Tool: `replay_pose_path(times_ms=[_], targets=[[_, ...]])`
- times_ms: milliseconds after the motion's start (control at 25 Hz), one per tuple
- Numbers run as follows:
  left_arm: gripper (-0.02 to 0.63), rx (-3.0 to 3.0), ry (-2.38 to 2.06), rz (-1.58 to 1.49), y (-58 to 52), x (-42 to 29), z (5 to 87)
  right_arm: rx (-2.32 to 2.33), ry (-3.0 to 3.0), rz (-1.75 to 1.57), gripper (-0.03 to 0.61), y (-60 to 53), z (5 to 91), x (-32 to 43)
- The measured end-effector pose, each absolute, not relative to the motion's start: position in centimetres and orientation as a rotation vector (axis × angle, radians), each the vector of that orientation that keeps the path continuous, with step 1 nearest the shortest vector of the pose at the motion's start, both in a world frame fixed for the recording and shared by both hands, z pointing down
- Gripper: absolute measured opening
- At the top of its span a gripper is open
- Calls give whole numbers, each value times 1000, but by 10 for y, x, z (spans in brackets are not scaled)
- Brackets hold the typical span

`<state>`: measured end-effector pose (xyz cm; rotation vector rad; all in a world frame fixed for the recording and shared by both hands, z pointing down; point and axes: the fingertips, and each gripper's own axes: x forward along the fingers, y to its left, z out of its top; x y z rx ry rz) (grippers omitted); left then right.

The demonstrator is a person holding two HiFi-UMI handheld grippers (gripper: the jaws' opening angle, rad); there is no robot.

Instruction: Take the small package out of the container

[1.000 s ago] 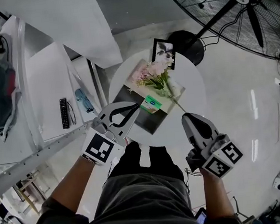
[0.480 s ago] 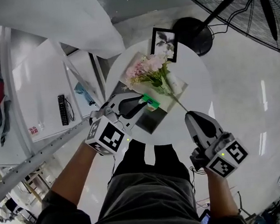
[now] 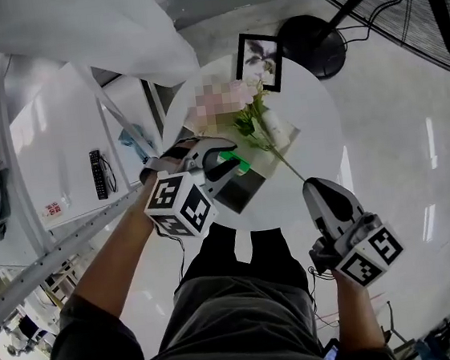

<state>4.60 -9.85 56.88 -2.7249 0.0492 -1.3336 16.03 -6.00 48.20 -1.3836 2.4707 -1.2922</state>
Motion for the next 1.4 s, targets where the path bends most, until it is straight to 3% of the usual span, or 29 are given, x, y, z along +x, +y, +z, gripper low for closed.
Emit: replay_pose_path(times_ms=[600, 1000, 1400], targets=[[97, -2423, -326, -1605, -90, 52, 600, -1404, 2400, -1334, 21, -56, 501, 178], [25, -2445, -316, -1652, -76, 35, 601, -1401, 2407, -1327, 21, -51, 499, 170], [18, -2617, -150, -1552, -64, 17, 571, -1386, 2474, -1280, 21, -43, 483, 145]])
